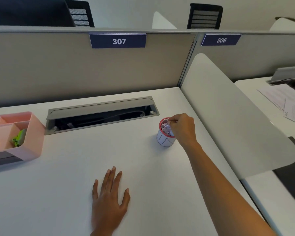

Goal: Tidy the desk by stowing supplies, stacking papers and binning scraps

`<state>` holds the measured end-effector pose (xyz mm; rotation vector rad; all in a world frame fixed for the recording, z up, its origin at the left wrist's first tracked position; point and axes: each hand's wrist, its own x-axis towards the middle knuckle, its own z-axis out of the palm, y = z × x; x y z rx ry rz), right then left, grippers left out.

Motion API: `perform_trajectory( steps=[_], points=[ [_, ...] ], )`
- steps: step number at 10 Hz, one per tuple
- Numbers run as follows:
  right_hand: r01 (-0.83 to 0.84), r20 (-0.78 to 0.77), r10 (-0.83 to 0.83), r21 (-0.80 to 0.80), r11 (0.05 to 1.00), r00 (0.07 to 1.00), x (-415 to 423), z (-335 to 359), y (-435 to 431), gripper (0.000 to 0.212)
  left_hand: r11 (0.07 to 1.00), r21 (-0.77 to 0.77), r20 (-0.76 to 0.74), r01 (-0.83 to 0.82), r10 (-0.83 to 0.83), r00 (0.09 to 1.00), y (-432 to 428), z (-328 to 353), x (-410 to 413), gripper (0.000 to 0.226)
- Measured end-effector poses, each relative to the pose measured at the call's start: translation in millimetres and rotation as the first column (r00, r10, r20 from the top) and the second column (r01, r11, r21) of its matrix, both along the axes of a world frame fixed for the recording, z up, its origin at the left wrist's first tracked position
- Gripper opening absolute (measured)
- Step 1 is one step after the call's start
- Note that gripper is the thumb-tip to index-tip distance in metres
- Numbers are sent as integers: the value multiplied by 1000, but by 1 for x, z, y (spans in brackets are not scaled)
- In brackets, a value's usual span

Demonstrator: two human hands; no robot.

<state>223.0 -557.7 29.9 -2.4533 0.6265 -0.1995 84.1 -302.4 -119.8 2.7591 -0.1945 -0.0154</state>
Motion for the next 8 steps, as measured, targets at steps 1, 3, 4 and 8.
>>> perform_trajectory(
  steps=[1,3,4,8],
  points=[
    [-23,9,23,31,999,1000,7,2,-3,25,1000,3,-18,1,-1,1000,1,0,1,63],
    [49,105,-58,88,995,993,4,5,-12,23,1000,17,-10,5,-5,1000,1,-1,2,62],
    [-39,34,39,1,999,999,-1,0,-7,23,1000,20,-13,3,-2,1000,1,-1,2,62],
    [139,285,-203,230,963,937,-70,-27,-12,29,1000,29,30,5,-6,1000,0,0,1,63]
  ],
)
